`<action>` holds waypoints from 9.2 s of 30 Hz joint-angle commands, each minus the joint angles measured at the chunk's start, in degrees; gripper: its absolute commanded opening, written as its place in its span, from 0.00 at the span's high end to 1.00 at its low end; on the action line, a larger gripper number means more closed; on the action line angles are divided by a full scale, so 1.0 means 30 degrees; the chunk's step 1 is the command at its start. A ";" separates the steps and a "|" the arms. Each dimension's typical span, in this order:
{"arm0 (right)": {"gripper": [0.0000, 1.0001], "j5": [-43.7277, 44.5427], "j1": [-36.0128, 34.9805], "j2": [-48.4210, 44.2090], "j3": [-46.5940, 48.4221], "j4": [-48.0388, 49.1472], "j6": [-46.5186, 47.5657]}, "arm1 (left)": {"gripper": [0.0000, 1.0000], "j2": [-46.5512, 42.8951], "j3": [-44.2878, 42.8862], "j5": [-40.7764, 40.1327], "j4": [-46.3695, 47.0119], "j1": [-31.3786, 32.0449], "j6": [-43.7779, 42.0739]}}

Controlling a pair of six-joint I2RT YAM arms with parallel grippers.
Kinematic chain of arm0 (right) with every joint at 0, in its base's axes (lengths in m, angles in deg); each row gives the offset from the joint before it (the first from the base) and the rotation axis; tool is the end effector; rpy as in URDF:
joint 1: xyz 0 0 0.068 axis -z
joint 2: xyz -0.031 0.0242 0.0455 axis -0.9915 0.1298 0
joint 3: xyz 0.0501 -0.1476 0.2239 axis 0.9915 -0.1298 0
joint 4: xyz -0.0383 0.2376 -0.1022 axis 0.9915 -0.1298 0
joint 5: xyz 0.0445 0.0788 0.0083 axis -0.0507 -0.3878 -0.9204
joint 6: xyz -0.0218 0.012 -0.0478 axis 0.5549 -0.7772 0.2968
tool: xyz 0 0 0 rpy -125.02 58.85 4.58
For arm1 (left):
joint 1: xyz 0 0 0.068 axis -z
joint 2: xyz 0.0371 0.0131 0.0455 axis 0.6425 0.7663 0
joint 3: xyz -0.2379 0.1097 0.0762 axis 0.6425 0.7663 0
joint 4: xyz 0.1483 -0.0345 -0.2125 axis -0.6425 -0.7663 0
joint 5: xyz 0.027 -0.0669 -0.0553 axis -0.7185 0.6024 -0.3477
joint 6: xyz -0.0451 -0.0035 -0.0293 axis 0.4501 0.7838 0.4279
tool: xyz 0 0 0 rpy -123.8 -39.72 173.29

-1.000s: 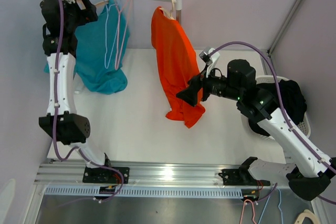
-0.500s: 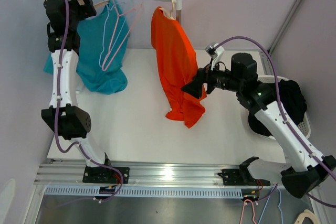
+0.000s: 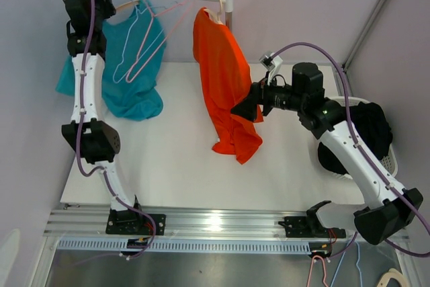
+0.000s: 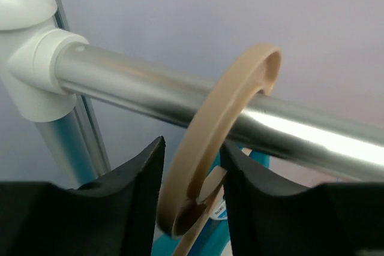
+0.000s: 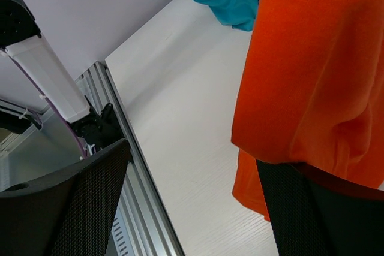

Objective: Remove the t-shirt from the hanger

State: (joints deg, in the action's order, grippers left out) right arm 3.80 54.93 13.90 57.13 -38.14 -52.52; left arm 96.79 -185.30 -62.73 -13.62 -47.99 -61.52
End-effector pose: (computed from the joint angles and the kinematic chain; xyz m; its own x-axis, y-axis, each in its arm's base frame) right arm 0.2325 0.1457 0.4164 -0.4310 -0.0574 -0.9005 -0.8103 0.4637 0.3583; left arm 0.4462 0.0628 0.4957 0.1044 -0.0926 -0.9902 -0.1270 0.9863 -0.1056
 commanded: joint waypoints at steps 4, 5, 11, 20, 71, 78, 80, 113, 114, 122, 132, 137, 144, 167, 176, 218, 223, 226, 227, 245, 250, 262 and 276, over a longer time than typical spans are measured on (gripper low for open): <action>0.12 -0.0764 0.0328 0.0226 0.0741 0.1126 -0.0381 | 0.97 0.0790 -0.1867 -0.0187 0.0312 -0.0113 -0.0212; 0.12 -0.0793 0.0357 0.0284 0.0741 0.1185 -0.0439 | 0.99 0.0790 -0.1810 -0.0187 0.0312 -0.0142 -0.0097; 0.11 -0.0852 0.0533 0.0518 0.1004 0.1624 -0.0703 | 0.99 0.0088 -0.1692 0.0516 -0.0274 -0.0113 0.0751; 0.12 -0.3013 0.1528 0.3210 0.3516 0.3206 -0.1435 | 0.99 -0.0382 -0.1866 0.0082 -0.0128 0.0675 0.1985; 0.00 0.7155 -0.2889 -0.3671 0.2609 -0.3646 -0.0941 | 0.99 -1.8740 1.2427 -0.4580 -0.6250 0.4366 0.4388; 0.01 0.7428 -1.1029 -0.1623 0.3612 -0.3537 0.0408 | 0.99 -1.9250 1.2341 -0.7596 -0.9850 0.6186 0.4822; 0.01 0.7877 -1.3019 -0.0570 0.3612 -0.2628 0.0352 | 0.99 -1.8958 1.2254 -0.8385 -1.0292 0.6215 0.5235; 0.99 0.9400 -1.7950 0.5798 0.5872 0.2796 -0.2254 | 0.99 -1.2748 0.8746 -1.3225 -0.7188 0.7389 0.6292; 0.98 0.9489 -1.8127 0.5560 0.5433 0.2971 -0.2430 | 0.99 -1.2397 0.8506 -1.3224 -0.7159 0.7271 0.6233; 0.99 1.0835 -1.9007 0.4593 0.3673 0.2621 -0.2960 | 0.99 -1.1192 0.7916 -1.3810 -0.6137 0.6948 0.5588; 0.37 1.3026 -1.8920 0.5323 0.3934 0.2123 -0.2257 | 0.99 -1.1777 0.8151 -1.3224 -0.6485 0.6947 0.5822; 0.11 1.4990 -1.8452 0.5967 0.4402 0.2182 -0.2198 | 0.99 -1.2129 0.8472 -1.3048 -0.6954 0.6948 0.6261; 0.00 2.1731 -1.8480 0.5851 0.4432 0.2561 -0.2550 | 0.99 -1.3096 0.9879 -1.3194 -0.6456 0.6948 0.6233; 1.00 2.4014 -2.1750 0.2581 0.0083 0.0014 -0.5827 | 0.99 -0.9993 0.7567 -1.3693 -0.5841 0.6333 0.6438; 1.00 2.5221 -2.3316 0.0810 -0.6377 0.0304 -1.0845 | 0.99 -0.8938 0.3831 -1.2497 -0.7766 0.5981 0.6290; 1.00 1.5055 -1.5603 1.8703 0.3374 0.0453 -0.4361 | 0.99 -2.2537 1.2812 -0.8215 -1.2290 0.8034 0.4272; 1.00 1.6632 -1.7978 1.0787 -0.0986 -0.2175 -0.6355 | 0.99 -2.0338 1.1757 -0.4310 -0.8979 0.5055 0.3538; 1.00 1.8888 -1.8393 0.5045 0.0209 -0.6597 -0.7673 | 0.99 -1.7675 0.9885 0.1422 -0.8682 0.2851 0.3682; 1.00 1.9503 -1.8218 0.2449 0.0794 -0.8696 -0.8372 | 0.99 -1.6420 0.8807 0.2643 -0.8537 0.2440 0.4293; 1.00 2.6785 0.1988 -0.3089 0.9703 -0.9801 -0.0298 | 0.99 -1.2976 1.0684 0.3212 0.0624 0.1908 0.2542; 1.00 2.0372 0.8368 -0.0860 1.0351 -0.9950 -0.1695 | 0.99 -1.3187 1.0850 0.4611 0.3154 0.1938 0.2365; 1.00 1.6638 1.7111 -0.0037 0.8509 -0.7140 -0.5212 | 0.99 -0.9613 0.6720 0.4854 0.3300 0.1996 0.0901; 1.00 1.6227 1.8932 -0.1063 0.1741 -0.3973 -0.8786 | 0.99 -0.7909 0.5126 -0.2381 -0.0626 0.3753 -0.1502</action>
State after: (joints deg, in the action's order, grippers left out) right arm 51.74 111.54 12.06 63.40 -56.02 -75.05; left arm 75.46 -169.91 -62.71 -15.22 -37.93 -63.14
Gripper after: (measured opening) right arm 0.022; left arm 0.050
